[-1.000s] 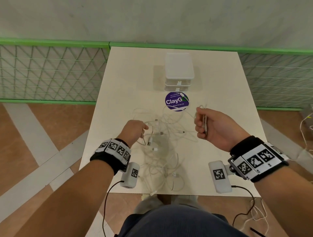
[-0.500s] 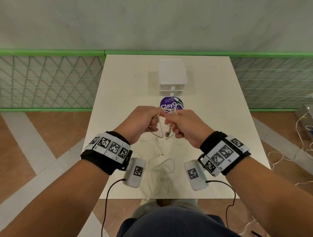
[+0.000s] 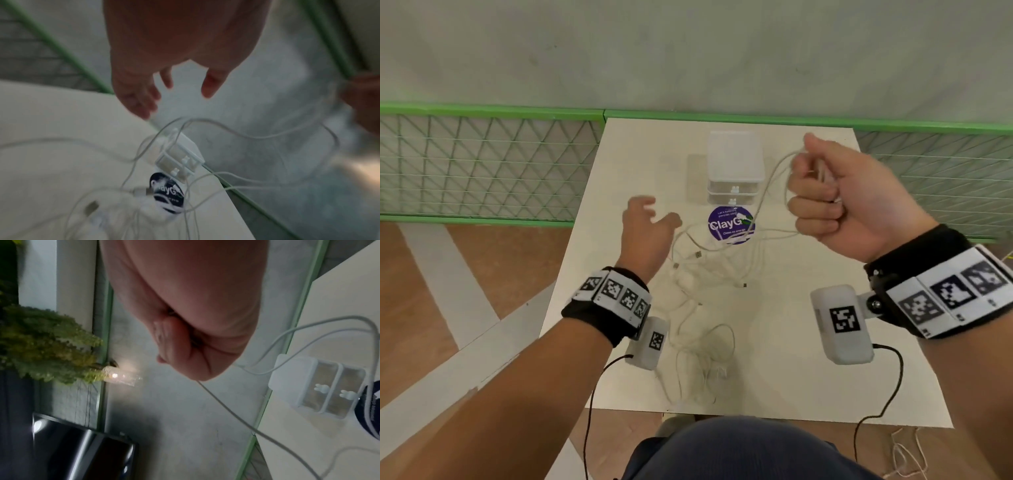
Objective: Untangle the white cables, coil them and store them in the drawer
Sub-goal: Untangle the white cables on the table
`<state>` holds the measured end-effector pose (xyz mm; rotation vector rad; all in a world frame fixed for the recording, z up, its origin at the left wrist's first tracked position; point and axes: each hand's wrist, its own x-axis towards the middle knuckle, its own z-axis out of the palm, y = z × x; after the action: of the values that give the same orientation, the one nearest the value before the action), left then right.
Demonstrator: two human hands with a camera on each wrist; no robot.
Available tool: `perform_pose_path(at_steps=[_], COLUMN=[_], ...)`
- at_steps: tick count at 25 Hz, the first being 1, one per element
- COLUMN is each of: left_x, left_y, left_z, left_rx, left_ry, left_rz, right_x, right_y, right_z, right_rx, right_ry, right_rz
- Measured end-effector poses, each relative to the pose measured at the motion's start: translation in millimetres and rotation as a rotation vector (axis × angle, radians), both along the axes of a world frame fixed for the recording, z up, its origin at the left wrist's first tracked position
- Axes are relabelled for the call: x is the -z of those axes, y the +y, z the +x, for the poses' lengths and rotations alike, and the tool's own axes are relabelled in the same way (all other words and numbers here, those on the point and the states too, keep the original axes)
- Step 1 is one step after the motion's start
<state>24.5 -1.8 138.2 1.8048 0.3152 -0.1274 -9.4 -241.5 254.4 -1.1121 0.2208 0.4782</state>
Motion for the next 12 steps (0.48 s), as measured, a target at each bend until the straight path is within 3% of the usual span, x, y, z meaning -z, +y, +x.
perform_pose_path(at_steps=[2, 4, 5, 8, 12], left_x=[-25.6, -41.5, -43.0, -26.7, -4.1], left_y=[-16.4, -41.0, -52.4, -67.1, -68.9], left_z=[-7.8, -12.4, -10.6, 2.2, 11.4], left_rx=[0.291, 0.564, 0.581, 0.416, 0.489], left_ry=[-0.429, -0.618, -0.608, -0.376, -0.298], left_rz=[0.166, 0.223, 0.182, 0.026, 0.134], right_x=[2.2, 1.2, -3.9, -32.4, -69.7], right_y=[13.6, 28.4, 33.0, 27.5, -0.7], right_z=[-0.3, -1.6, -0.9, 4.9, 2.7], right_rx=[-0.116, -0.222, -0.248, -0.165, -0.063], right_ry=[-0.012, -0.072, -0.106, -0.128, -0.251], right_rz=[-0.110, -0.219, -0.210, -0.042, -0.009])
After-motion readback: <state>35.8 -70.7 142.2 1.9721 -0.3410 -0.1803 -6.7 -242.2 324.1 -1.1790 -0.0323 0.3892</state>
